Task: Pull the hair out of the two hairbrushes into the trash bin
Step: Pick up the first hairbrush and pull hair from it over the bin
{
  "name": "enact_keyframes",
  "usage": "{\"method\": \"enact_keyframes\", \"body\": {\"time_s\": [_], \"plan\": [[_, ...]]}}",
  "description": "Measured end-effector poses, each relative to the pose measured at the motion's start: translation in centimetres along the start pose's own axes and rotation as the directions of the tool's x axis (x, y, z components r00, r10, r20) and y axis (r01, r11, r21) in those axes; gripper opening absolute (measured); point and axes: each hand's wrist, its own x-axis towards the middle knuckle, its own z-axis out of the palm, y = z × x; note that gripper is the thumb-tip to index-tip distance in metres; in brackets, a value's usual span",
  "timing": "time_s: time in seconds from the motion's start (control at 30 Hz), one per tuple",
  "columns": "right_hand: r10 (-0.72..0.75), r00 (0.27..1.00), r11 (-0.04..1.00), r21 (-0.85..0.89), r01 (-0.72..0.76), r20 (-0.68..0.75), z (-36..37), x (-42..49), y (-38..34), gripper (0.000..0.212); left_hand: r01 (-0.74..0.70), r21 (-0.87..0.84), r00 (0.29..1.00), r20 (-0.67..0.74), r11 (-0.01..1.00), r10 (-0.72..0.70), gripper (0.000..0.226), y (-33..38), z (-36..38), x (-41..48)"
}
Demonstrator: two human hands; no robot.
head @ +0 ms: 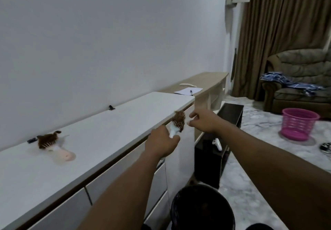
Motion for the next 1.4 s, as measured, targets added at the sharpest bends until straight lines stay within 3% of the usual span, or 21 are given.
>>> {"method": "enact_keyframes", "body": {"time_s": [0.1,0.3,0.5,0.6,0.8,1.0,1.13,1.27,1.4], "plan": [[0.063,0.998,0.995,0.076,-0.064,0.018,1.4,-0.8,3.2,0.03,0.009,0.018,0.999,0.049,1.0,-0.01,0.036,0.0,3.4,-1.7],[0.247,0.958,0.894,0.346,-0.283,0.147,7.5,-2.1,8.2,0.049,0.069,-0.012,0.988,0.142,0.998,-0.067,0.031,-2.5,9.2,-4.7],[0.404,0.84,0.611,0.575,-0.543,0.363,16.4,-3.0,13.7,0.049,0.179,-0.072,0.953,0.262,0.981,-0.155,0.027,-7.3,16.0,-6.1],[0.43,0.784,0.458,0.64,-0.617,0.448,20.4,-3.2,16.3,0.036,0.237,-0.077,0.923,0.328,0.969,-0.2,0.022,-9.9,20.0,-6.4],[0.517,0.707,0.247,0.707,-0.663,0.482,27.4,-2.7,22.6,0.034,0.251,-0.042,0.88,0.426,0.967,-0.21,0.021,-14.7,27.6,-5.9],[0.616,0.616,0.136,0.703,-0.698,0.491,32.8,-2.2,27.9,0.036,0.158,-0.004,0.868,0.478,0.987,-0.137,0.03,-18.7,34.0,-4.6],[0.63,0.569,0.071,0.69,-0.72,0.529,35.7,-1.6,30.6,0.036,0.127,-0.072,0.836,0.544,0.989,-0.067,0.029,-20.5,37.5,-4.8],[0.67,0.524,0.056,0.667,-0.743,0.526,37.7,-0.3,32.0,0.033,0.255,-0.139,0.817,0.56,0.957,-0.136,0.027,-21.3,39.9,-4.6],[0.675,0.521,0.044,0.677,-0.734,0.522,38.4,1.5,33.0,0.024,0.408,-0.183,0.732,0.651,0.894,-0.201,0.027,-21.1,41.4,-3.5]]}}
